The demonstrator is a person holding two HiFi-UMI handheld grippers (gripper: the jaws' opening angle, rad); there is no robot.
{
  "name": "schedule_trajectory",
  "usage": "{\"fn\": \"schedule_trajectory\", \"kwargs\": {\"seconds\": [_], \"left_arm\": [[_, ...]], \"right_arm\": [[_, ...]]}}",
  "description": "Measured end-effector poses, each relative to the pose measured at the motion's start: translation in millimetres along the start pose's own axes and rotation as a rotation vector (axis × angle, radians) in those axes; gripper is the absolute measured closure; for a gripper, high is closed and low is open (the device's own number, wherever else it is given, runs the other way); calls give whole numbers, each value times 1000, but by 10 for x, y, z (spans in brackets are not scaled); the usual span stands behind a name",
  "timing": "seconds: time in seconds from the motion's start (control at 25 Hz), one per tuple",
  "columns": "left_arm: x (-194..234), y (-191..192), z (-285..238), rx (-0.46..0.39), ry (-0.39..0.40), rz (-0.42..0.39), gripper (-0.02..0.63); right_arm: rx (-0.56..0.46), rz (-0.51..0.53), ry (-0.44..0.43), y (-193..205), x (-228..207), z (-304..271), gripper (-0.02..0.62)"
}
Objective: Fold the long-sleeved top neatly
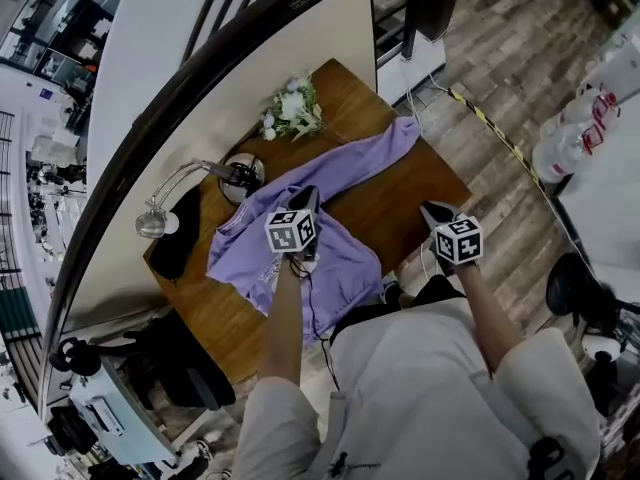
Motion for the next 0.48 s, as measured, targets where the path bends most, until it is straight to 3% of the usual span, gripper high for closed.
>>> {"fn": "schedule_trajectory", "kwargs": {"seconds": [0.12,0.2,0.32,0.48], "left_arm": [[-236,-40,127,-65,112,52,577],[-455,-61,263,-98,167,29,577],[-543,-15,514,-108,68,-20,577],[-364,186,1003,-172,-138,115,578]], "right_arm": [[-30,-49,-12,-119,-80,-10,548],[-24,-91,-18,-206,-145,-119,548],[-22,-165,-23,-381,-248,-379,545],[-91,-314,-36,-649,-389,-637,540]]}}
Point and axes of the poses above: the fingertips, and each gripper's own axes: z backward along the fingers, x to its left, y out of its underside, the point moved 4 cm from there along z, backward along the fingers, and after that the axes turned 2 degrees about x, right-handed, at the moved point
